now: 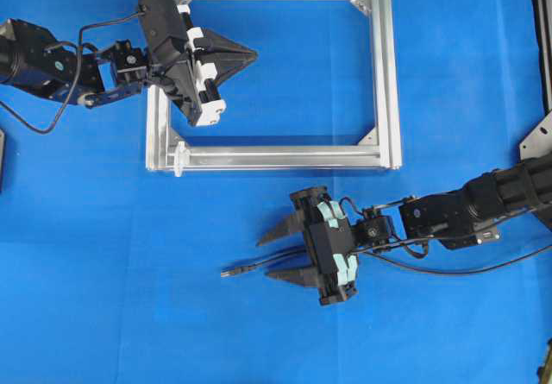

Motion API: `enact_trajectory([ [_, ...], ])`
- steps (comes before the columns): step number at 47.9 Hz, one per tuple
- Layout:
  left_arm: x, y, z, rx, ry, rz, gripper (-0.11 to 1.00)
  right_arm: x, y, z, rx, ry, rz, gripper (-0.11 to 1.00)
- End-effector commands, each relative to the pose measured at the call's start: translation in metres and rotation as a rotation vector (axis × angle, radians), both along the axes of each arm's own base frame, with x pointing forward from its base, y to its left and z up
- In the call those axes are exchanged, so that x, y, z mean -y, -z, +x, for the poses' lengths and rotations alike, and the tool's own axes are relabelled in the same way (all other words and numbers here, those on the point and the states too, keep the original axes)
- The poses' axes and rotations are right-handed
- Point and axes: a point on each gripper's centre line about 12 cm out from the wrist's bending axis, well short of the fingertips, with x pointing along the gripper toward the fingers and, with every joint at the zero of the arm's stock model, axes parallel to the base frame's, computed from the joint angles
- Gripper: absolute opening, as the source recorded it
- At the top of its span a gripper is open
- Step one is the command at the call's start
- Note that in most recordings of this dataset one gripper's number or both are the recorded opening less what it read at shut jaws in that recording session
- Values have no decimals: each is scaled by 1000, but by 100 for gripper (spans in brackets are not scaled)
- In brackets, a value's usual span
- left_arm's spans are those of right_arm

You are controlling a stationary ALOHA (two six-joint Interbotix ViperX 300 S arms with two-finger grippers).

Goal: Insert the wire through the string loop located on the left side.
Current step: 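Open the right gripper and lower it over the black USB cable end, then close the right gripper on the cable near its plug and lift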

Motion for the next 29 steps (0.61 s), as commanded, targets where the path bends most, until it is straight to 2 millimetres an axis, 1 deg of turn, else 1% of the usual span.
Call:
enact_trajectory([
  [1, 0, -16, 1, 44, 2, 13, 0, -2, -12, 6, 43, 0, 10, 33],
  [6, 0, -16, 2, 45, 2, 15, 0, 0, -11, 5, 41, -1, 6, 8],
  [9, 0, -16, 2, 46, 2, 13, 0, 0, -12, 6, 43, -1, 7, 0],
  [22, 0, -16, 1, 46, 2, 13, 0, -1, -12, 6, 41, -1, 6, 0],
  [29, 0, -16, 2, 47, 2, 14, 0, -1, -20, 6, 46, 0, 13, 0],
])
